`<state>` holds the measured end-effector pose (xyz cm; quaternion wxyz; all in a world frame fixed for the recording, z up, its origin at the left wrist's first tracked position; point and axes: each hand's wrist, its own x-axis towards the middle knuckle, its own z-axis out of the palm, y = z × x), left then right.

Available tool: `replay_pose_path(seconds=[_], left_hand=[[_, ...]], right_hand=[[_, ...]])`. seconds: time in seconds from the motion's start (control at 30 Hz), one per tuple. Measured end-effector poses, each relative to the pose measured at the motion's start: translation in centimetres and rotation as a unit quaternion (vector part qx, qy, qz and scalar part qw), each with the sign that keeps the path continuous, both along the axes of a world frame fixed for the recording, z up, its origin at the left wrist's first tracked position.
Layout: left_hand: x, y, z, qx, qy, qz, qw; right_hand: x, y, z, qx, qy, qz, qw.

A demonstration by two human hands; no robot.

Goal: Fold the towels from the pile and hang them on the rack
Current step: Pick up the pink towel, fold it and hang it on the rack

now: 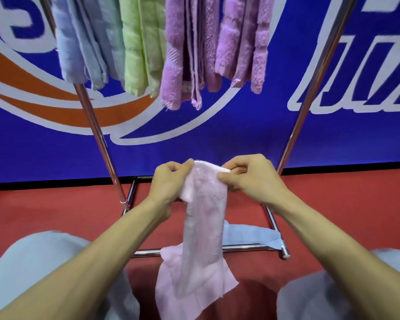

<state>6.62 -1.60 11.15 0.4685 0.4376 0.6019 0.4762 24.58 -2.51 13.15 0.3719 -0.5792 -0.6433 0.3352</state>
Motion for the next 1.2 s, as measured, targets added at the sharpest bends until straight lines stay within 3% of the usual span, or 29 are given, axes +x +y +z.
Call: replay_pose_path(seconds=[0.2, 0.8, 0.87, 1.03, 1.2], left_hand=[[1.2, -0.9, 0.6, -0.028, -0.109, -0.036, 0.993], [1.7, -1.7, 1.4, -0.08, -0.207, -0.064, 0.973], [1.8, -1.6, 1.3, -0.079, -0.17, -0.06, 0.98], [1.5, -0.9, 1.0, -0.006, 0.033, -0.042, 0.999], [1.4, -1.6, 1.8, 0.06, 0.015, -0.101, 0.993]], right_hand=[[-0.9, -0.8, 0.2, 0.038, -0.047, 0.012, 0.998], [-1.1, -1.8, -0.3, 0.12, -0.149, 0.113, 0.975], [-0.9, -1.5, -0.2, 0.133, -0.159, 0.113, 0.972], [0.0, -0.7, 0.9, 0.158, -0.178, 0.088, 0.967], [0.8, -0.6, 1.8, 0.155, -0.152, 0.055, 0.975]])
